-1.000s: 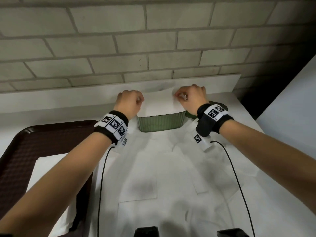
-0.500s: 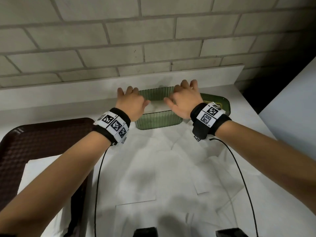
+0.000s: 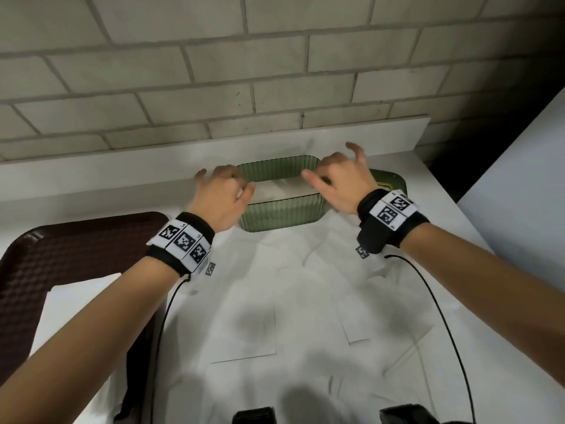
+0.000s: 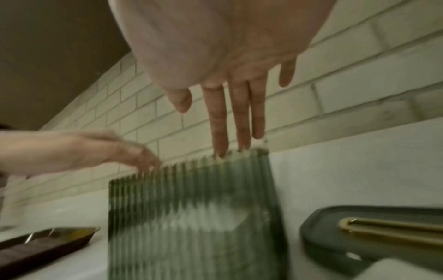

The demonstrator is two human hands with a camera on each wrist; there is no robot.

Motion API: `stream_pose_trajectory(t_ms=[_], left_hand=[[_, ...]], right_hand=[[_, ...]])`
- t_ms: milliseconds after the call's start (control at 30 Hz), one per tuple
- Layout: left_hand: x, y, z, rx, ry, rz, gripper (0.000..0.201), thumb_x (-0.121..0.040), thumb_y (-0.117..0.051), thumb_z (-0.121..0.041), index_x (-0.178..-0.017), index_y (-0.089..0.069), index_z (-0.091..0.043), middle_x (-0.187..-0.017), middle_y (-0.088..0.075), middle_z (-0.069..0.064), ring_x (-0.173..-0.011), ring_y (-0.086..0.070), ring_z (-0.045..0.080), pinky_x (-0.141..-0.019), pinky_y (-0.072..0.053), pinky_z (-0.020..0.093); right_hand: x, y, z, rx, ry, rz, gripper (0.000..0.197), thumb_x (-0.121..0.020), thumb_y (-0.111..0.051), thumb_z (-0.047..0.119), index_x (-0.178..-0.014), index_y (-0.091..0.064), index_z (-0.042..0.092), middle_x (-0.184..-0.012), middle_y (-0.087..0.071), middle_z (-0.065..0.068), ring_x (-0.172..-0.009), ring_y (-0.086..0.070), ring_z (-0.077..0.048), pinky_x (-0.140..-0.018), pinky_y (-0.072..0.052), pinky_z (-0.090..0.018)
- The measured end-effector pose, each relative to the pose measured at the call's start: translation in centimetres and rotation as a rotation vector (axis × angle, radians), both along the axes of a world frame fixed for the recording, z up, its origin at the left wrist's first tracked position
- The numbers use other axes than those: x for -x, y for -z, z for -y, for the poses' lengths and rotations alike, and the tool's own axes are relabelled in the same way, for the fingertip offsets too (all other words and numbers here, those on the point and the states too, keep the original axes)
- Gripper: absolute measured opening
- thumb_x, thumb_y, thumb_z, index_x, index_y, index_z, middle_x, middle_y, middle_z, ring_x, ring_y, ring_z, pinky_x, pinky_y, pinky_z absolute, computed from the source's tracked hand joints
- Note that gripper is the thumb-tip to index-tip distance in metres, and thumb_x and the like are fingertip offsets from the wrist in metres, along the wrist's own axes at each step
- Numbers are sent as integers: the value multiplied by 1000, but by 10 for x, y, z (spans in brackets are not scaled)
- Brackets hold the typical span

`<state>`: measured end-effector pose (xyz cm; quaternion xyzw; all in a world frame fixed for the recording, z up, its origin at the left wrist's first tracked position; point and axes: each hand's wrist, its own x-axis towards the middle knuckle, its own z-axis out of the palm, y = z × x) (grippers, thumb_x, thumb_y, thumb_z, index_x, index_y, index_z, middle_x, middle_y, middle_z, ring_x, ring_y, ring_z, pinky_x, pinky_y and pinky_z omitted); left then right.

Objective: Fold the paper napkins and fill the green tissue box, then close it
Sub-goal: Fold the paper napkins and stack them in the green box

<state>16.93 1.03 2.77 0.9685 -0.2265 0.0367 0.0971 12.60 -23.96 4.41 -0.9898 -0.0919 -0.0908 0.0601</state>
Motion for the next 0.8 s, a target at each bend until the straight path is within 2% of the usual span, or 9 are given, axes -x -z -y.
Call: stream_pose_trajectory(t_ms=[67,133,267,367,433,533,600,733,800], left_hand=[[11,3,-15,127,-7,87,35,-92,-42,-36,-102,-68,-13,-120,-58,9,-113,-52,31,-96,-40,48],[27,10,-27,187,-46,78,32,-89,-53,-23,-117,-61,-11,-123,-54,15,-113,-50,36,-94,-43,49],[68,28,-41,145,-134,-157,42,-88,-62,-19,-128,-54,-8,-127,-47,18,-117,-48,36,-99,-43,46],[99,40,-40,69,-152,-318,52,-86,-65,-30,-131,-51,-8,-127,-45,15,-117,-49,34,-99,-44,40],[115,43,-36,7,-183,-415,65,-85,-66,-40,-136,-43,-8,-127,-43,15,-118,-45,34,-99,-43,39],[131,43,-26,-100,-245,-492,85,-79,-67,-56,-138,-33,-5,-125,-40,15,-119,-38,33,-96,-41,37],[135,42,-20,-137,-285,-490,92,-74,-70,-58,-137,-30,-5,-126,-38,16,-119,-36,34,-95,-40,38],[130,42,-15,-52,-363,-565,101,-69,-80,-48,-138,-24,-2,-132,-39,21,-123,-41,38,-100,-43,41],[126,43,-17,-9,-393,-604,106,-66,-83,-46,-140,-23,-1,-136,-44,19,-124,-46,36,-102,-43,44]], right_hand=[[13,-5,23,-54,22,136,54,-97,-30,50,-81,-70,18,-96,-70,3,-100,-57,-21,-109,-15,-45],[28,-11,47,-63,58,189,35,-96,-43,42,-86,-70,21,-98,-69,3,-99,-57,-23,-104,-22,-44],[60,-10,95,-97,99,-36,6,-86,-66,20,-88,-70,25,-94,-70,0,-90,-63,-23,-90,-42,-37],[83,1,117,-117,90,-330,32,-79,-66,2,-93,-69,31,-105,-66,2,-91,-59,-12,-82,-46,-29],[98,11,119,-75,47,-502,52,-74,-60,-6,-99,-67,39,-113,-60,6,-101,-55,-13,-90,-46,-33],[117,23,112,86,-42,-635,62,-73,-56,-3,-119,-61,39,-130,-49,8,-122,-42,-20,-103,-37,-40],[124,31,107,191,-57,-632,54,-81,-61,8,-127,-56,37,-137,-43,10,-128,-36,-20,-102,-33,-37],[131,39,103,199,-42,-562,17,-84,-67,25,-99,-62,32,-124,-52,8,-120,-43,-18,-95,-32,-36],[131,35,104,166,-30,-532,8,-84,-68,27,-89,-62,31,-115,-57,9,-113,-47,-17,-96,-34,-35]])
